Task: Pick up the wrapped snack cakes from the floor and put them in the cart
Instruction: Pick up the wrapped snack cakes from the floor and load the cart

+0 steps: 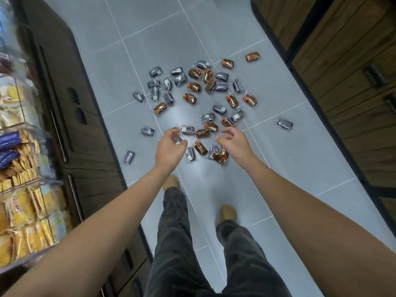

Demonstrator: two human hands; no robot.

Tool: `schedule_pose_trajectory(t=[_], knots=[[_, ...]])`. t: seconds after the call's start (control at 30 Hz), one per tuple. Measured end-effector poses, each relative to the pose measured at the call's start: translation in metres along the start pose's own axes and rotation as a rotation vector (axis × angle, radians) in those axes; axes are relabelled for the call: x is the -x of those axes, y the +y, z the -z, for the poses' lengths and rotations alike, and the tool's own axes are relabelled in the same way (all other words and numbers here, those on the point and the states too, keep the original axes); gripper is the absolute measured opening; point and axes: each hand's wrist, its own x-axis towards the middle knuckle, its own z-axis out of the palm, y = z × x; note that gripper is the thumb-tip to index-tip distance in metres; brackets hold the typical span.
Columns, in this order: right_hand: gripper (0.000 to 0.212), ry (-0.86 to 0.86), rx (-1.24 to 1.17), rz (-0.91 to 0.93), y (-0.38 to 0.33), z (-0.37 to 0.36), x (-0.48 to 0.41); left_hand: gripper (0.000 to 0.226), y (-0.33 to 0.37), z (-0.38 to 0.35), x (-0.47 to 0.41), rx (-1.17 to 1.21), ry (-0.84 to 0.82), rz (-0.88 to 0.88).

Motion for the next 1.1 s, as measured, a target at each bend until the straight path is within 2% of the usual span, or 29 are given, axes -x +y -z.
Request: schedule_pose_trajectory(t=[0.1,0.3,0.57,0.83,0.97,1.1], knots=[[0.023,0.047,-0.002,-0.059,0.014,-0.029,-0.039,0.047,-0.028,-0.005,-0.048,-0.049,-0.071,0.041],[0.037,0.116,0.022,-0.147,0.074,-0.097,-0.14,0.06,-0.105,-0.039,-0.162,-0.075,-0.194,0.095],[0.06,0.09,0.158,-0.185,0.242,-0.176,-0.301,0.076,-0.258,-0.155,-0.305,-0.018,-0.258,0.25],[0.072,0.059,0.385,-0.09,0.395,-0.207,-0.437,0.097,-0.398,-0.272,-0.407,-0.054,-0.13,0.327],[0.072,0.03,0.481,-0.046,0.44,-0.214,-0.475,0.104,-0.443,-0.31,-0.431,-0.154,-0.077,0.378],[0.074,0.038,0.635,0.02,0.465,-0.225,-0.493,0.098,-0.462,-0.333,-0.441,-0.161,0.007,0.369]])
